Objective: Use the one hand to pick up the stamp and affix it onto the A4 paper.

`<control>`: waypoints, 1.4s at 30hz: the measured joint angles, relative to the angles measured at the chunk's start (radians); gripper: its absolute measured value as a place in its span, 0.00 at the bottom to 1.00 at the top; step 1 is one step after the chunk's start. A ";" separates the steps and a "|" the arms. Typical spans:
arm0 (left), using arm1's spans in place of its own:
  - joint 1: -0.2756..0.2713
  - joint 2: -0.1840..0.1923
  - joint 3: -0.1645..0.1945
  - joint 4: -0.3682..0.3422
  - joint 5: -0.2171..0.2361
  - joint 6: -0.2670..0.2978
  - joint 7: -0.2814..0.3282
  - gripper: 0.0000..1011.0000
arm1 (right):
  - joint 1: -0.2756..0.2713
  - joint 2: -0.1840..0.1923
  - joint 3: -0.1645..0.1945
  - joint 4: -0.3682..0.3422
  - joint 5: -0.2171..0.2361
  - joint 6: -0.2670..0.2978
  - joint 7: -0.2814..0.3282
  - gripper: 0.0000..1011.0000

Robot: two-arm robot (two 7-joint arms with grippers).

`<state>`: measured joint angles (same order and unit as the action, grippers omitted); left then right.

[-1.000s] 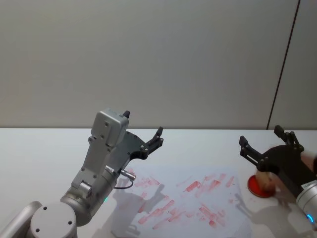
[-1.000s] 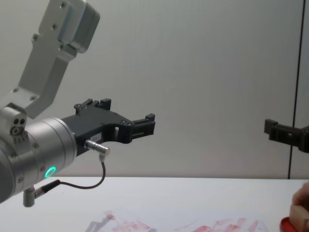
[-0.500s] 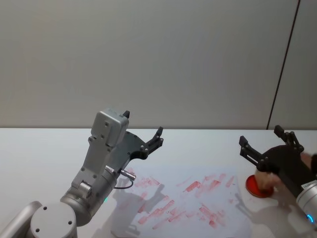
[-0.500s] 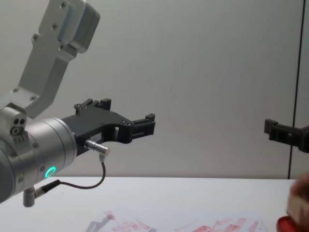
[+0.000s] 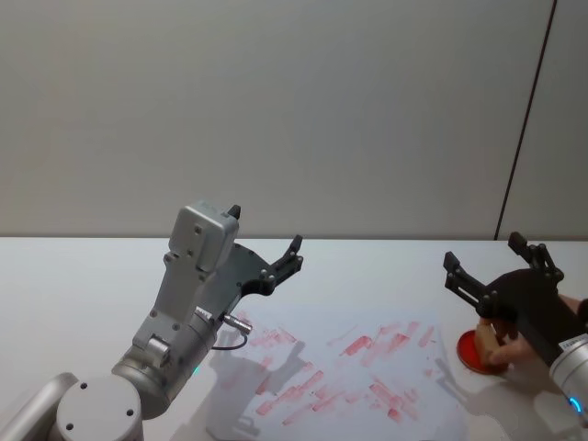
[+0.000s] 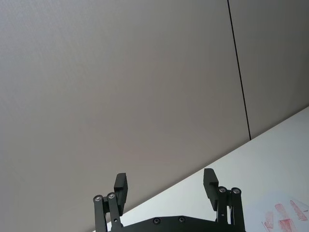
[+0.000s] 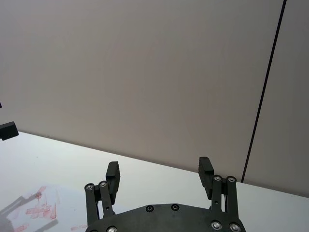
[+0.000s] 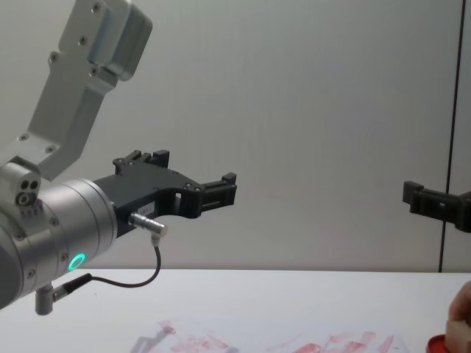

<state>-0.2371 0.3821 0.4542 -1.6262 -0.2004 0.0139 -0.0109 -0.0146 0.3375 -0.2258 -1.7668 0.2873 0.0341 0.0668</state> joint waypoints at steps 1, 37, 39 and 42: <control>0.000 0.000 0.000 0.000 0.000 0.000 0.000 0.99 | 0.000 0.000 0.000 0.000 0.000 0.000 0.000 0.99; 0.000 0.000 0.000 0.000 0.000 0.000 0.000 0.99 | 0.000 0.000 0.000 0.000 0.000 0.000 0.000 0.99; 0.000 0.000 0.000 0.000 0.000 0.000 0.000 0.99 | 0.000 0.000 0.000 0.000 0.000 0.000 0.000 0.99; 0.000 0.000 0.000 0.000 0.000 0.000 0.000 0.99 | 0.000 0.000 0.000 0.000 0.000 0.000 0.000 0.99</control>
<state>-0.2372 0.3821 0.4542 -1.6262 -0.2004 0.0139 -0.0109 -0.0146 0.3375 -0.2259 -1.7668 0.2873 0.0340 0.0667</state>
